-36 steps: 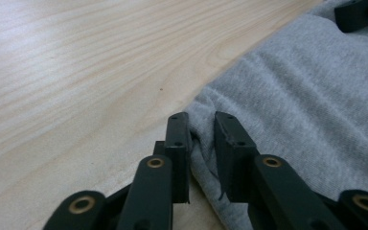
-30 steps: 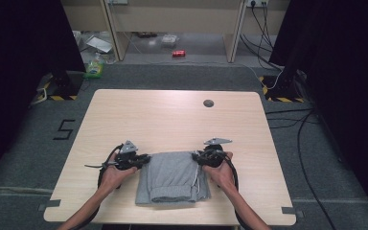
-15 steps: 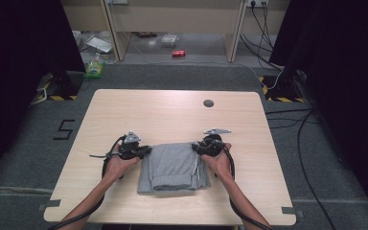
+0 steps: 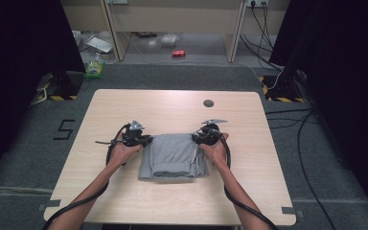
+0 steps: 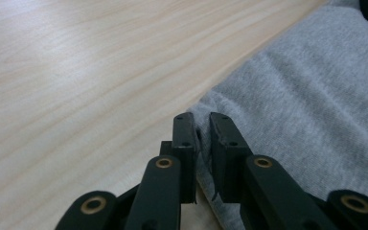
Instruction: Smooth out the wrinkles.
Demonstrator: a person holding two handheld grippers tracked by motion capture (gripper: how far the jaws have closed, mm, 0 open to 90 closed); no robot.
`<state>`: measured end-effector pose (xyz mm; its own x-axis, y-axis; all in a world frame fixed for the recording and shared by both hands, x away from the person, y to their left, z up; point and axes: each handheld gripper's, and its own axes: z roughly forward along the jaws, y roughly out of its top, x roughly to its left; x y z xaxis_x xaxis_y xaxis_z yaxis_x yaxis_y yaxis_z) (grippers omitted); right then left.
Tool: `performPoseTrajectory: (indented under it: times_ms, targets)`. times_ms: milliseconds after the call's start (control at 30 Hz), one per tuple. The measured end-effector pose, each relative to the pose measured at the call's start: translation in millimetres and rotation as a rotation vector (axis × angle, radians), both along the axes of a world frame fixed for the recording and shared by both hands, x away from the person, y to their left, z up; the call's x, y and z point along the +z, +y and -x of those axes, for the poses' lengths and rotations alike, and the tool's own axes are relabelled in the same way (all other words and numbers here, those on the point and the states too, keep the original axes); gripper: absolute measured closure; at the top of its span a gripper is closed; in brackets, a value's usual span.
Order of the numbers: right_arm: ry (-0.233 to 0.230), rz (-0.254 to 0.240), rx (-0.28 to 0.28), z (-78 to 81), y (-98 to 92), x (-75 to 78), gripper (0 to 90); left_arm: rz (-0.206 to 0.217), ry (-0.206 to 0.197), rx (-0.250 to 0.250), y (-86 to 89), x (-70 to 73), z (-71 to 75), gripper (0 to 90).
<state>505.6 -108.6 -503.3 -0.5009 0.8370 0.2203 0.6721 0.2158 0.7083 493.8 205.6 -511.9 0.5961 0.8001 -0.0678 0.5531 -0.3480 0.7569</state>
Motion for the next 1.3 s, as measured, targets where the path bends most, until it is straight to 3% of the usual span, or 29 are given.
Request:
performPoseTrajectory:
  times_ms: [300, 433, 700, 800, 1067, 1300]
  targets:
    - [0.003, 0.025, -0.029, -24.4, 5.3, 1.3, 69.6, 0.004, 0.012, 0.048, -0.8, 0.8, -23.5, 80.9]
    - [0.014, 0.025, -0.034, -32.3, 4.7, 0.1, 69.2, 0.03, 0.021, 0.065, 0.4, -0.6, -28.1, 80.6]
    - [0.017, -0.042, -0.061, -28.9, -5.1, 2.4, 59.4, 0.078, 0.038, 0.1, 6.3, -2.3, -28.6, 74.7]
    - [-0.004, -0.079, -0.075, -28.2, -11.5, 6.5, 58.6, 0.082, 0.039, 0.106, 8.8, -1.8, -29.2, 72.7]
    - [0.003, -0.06, -0.088, -28.7, -17.6, -0.3, 56.6, 0.088, 0.047, 0.132, 13.0, -2.8, -29.6, 66.5]
    - [-0.005, -0.11, -0.101, -22.1, -27.2, 5.1, 50.9, 0.148, 0.061, 0.169, 24.0, 2.4, -27.4, 57.3]
